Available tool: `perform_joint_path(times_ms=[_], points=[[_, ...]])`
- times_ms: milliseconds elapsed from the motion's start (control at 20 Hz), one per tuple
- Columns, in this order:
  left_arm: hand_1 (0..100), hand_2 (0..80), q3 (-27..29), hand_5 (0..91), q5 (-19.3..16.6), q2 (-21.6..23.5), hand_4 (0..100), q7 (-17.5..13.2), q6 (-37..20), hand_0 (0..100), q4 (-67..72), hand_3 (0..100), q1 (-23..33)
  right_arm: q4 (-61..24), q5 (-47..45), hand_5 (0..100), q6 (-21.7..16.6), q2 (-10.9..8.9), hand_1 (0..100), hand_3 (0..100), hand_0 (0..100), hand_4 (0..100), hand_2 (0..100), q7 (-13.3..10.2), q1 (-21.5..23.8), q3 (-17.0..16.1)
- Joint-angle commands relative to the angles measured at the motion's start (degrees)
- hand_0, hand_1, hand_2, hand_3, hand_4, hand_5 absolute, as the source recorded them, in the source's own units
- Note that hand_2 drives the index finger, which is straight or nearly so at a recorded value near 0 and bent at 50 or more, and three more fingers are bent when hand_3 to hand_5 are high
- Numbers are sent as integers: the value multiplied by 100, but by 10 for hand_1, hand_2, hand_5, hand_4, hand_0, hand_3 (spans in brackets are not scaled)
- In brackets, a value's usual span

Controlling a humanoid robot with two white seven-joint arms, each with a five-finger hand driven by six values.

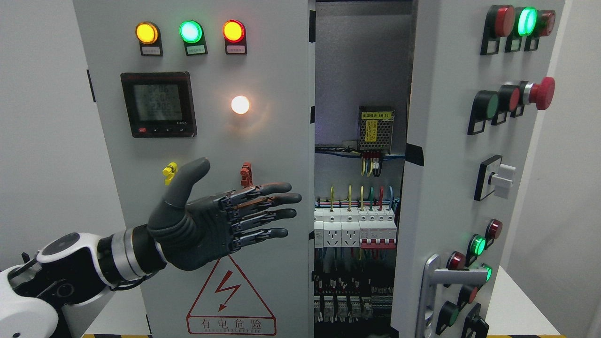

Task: Open door with both hands
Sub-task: 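Raise the left hand toward the gap at the ajar door's edge, then insert the left hand fingers behind the grey door's edge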

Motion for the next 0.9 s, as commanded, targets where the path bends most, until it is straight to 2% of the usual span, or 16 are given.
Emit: perform_joint_path(times_ms=[0, 451, 851], points=[[0, 0, -604, 0, -37, -1325, 32, 61, 105, 0, 526, 0, -298, 0, 0, 0, 2, 0, 0, 0, 0, 0, 0, -1, 0, 0], [0, 0, -551, 0, 15, -2160, 32, 746, 79, 0, 834, 0, -475, 0, 0, 0, 2, 0, 0, 0, 0, 0, 0, -1, 0, 0], [0, 0, 81, 0, 51, -2749, 33, 791, 114, 0, 834, 0, -492, 0, 0, 0, 2, 0, 0, 0, 0, 0, 0, -1, 0, 0]])
